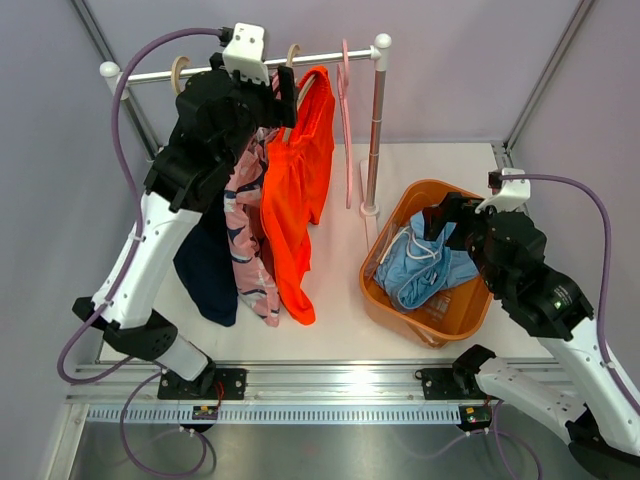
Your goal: Remove the shorts from the hanger
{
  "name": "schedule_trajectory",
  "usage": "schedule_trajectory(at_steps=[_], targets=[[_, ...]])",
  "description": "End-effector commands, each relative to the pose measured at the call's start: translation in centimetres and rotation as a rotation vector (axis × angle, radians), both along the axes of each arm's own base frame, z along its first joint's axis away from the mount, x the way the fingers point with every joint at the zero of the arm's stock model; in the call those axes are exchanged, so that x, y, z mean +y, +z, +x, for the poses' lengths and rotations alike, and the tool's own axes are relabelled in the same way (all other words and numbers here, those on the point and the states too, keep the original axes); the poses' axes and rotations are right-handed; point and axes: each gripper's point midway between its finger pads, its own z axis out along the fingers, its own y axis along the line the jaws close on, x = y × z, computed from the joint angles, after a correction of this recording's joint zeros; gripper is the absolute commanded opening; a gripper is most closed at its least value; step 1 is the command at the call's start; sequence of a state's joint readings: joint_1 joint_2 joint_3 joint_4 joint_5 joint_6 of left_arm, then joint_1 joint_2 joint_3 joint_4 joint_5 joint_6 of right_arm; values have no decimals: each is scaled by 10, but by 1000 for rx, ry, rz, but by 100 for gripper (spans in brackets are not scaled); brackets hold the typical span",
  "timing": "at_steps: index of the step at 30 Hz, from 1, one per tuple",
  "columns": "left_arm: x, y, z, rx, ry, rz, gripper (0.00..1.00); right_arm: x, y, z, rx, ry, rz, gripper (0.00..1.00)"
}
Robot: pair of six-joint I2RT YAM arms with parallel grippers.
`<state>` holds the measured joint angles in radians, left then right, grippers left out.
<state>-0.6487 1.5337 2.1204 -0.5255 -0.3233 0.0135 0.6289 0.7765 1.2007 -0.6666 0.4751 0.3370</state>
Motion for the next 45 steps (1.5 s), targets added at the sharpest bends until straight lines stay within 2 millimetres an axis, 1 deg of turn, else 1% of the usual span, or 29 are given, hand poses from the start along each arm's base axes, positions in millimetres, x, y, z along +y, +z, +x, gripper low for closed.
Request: schedule_trajectory(at_steps=[1,2,3,6,7,9,10,13,14,18,21,22,24,26,30,32,33,34,36,37,38,41,42,44,45], targets=[[-15,-26,3,107,-98,17,78,5,20,3,-54,18,32,90],[-18,-29,3,116,-118,26,78,4,20,4,-54,17,32,90],[-23,-37,9,132,-122,38,78,4,20,3,-51,15,31,90],[-28,-47,17,156,-126,48,78,2,20,3,-54,8,29,90],[-31,-54,23,171,-129,53,78,1,20,2,-53,3,28,90],[-31,-60,31,182,-113,53,78,0,18,3,-50,-1,21,90],[-33,-68,37,194,-105,61,77,-1,18,2,-52,-1,22,90],[-31,-75,48,198,-76,72,77,-2,16,1,-50,-4,15,90],[-28,-77,56,191,-46,78,77,-3,16,1,-51,-6,10,90],[-28,-85,70,184,-18,101,77,-5,15,2,-52,-15,0,90],[-27,-87,78,183,-15,98,75,-5,14,3,-53,-18,-2,90],[-27,-88,79,183,-13,98,73,-4,14,4,-51,-17,-3,90],[-28,-88,81,178,-15,94,71,-3,12,5,-50,-14,-2,90],[-29,-85,82,166,-16,87,66,-2,10,6,-44,-14,-4,90],[-29,-82,82,150,-18,77,60,-1,8,8,-37,-15,-13,90],[-29,-78,81,139,-21,70,59,0,7,9,-35,-13,-17,90],[-29,-79,80,139,-23,70,59,0,8,9,-36,-13,-15,90],[-29,-75,80,123,-26,61,58,0,7,9,-35,-13,-17,90],[-30,-73,81,118,-26,56,56,1,6,10,-33,-12,-20,90],[-31,-77,82,128,-26,64,54,1,5,11,-33,-12,-21,90],[-31,-77,83,129,-24,65,50,2,4,11,-30,-13,-21,90],[-31,-80,86,132,-22,99,43,4,3,13,-25,-8,-22,90],[-31,-80,86,132,-22,99,36,5,1,14,-20,-8,-26,90],[-31,-82,86,135,-25,104,29,5,1,14,-20,-6,-27,90],[-31,-82,86,135,-28,104,21,6,0,15,-17,-5,-27,90]])
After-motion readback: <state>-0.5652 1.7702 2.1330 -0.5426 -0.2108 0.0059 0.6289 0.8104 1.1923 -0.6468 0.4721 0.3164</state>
